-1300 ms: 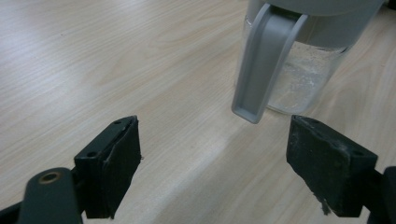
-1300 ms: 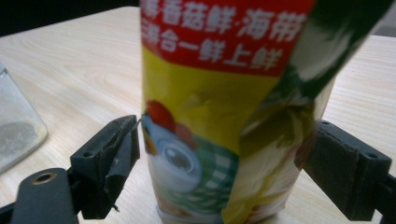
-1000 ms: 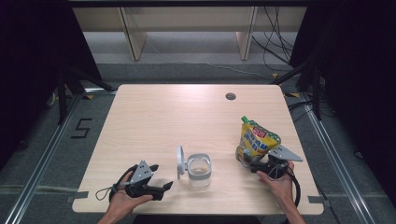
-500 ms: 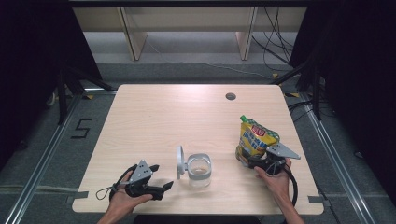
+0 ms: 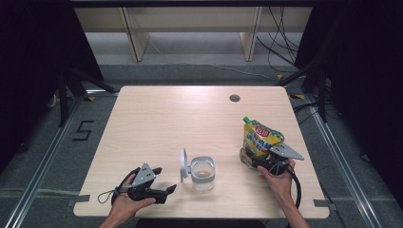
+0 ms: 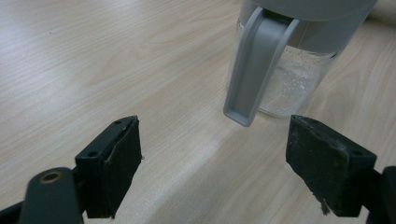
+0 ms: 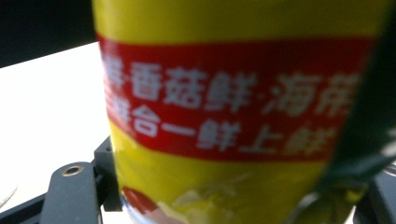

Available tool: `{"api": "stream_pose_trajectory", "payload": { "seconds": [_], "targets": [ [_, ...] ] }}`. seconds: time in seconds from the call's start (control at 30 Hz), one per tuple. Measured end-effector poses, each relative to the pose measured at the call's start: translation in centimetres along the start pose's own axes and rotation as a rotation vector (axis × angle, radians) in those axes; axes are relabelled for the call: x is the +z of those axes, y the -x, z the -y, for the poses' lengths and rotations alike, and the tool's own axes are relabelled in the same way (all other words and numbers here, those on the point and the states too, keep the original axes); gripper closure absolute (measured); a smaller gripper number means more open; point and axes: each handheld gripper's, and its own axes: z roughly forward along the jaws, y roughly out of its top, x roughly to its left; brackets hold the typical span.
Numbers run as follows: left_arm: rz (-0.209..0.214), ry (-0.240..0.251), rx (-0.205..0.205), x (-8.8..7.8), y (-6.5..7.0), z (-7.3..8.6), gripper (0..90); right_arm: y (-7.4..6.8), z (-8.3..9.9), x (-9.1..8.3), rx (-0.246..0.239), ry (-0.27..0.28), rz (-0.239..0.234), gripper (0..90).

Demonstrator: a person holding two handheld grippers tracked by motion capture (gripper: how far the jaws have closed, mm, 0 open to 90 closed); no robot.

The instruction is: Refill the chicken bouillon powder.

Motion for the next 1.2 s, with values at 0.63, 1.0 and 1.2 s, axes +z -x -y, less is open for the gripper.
{"api": "stream_pose_trajectory", "payload": {
  "seconds": [0.63,1.0,1.2],
  "targets": [
    [0.005,0.002,0.010,-0.1,0.1,-0.3,20.5,-0.6,-0.7,0.0,-0.072,-0.048,-0.015,31.5],
    [0.014,-0.015,-0.008,0.0,0.0,-0.1,19.4,-2.1,-1.8,-1.9,-0.114,-0.101,0.044,33.6],
    [0.007,-0.015,0.018,-0.1,-0.2,-0.1,19.2,-2.7,-3.0,-3.3,-0.225,-0.064,0.064,34.2]
  ]
}}
